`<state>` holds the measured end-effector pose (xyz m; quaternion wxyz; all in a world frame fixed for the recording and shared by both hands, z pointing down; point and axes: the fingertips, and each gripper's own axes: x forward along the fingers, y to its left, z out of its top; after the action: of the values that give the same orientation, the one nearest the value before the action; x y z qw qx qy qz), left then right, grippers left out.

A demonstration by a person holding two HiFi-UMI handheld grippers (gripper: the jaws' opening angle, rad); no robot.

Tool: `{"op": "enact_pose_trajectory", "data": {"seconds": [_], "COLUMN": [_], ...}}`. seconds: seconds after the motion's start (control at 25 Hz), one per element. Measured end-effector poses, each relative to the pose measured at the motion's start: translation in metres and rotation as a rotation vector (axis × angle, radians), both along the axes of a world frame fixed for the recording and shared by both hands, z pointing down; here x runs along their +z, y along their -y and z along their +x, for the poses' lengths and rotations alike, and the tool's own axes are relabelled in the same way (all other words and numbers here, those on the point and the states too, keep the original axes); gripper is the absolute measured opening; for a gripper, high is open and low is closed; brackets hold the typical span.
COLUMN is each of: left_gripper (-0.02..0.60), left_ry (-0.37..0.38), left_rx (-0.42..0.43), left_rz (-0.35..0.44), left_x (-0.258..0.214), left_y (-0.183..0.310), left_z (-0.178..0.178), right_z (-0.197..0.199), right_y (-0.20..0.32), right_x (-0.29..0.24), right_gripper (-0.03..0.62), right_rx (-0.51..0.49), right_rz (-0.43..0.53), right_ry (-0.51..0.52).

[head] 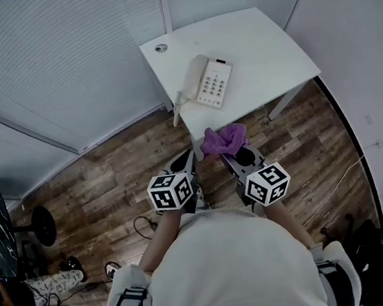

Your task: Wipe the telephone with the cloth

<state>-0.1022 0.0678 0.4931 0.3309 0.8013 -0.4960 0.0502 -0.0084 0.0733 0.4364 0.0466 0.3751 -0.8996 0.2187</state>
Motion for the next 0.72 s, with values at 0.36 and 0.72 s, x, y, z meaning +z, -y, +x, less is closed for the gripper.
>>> {"op": "enact_pose_trajectory", "data": {"seconds": [0.36, 0.72], "left_gripper": [0.020, 0.020], "left_ry": [-0.011, -0.023], "left_rx": [0.034, 0.078], "left_rz": [0.002, 0.015], "left_x": [-0.003, -0.002], "left_y": [0.062, 0.109], "left_z": [-0.016, -0.034], "right_z": [-0.021, -0.038], "right_y": [0.061, 0.107], "right_x": [-0.007, -0.004], "right_gripper": [0.120, 0.120], "right_rx": [0.030, 0.082], "right_rz": [0.010, 0.015], "right_ry": [-0.002, -0.013]}}
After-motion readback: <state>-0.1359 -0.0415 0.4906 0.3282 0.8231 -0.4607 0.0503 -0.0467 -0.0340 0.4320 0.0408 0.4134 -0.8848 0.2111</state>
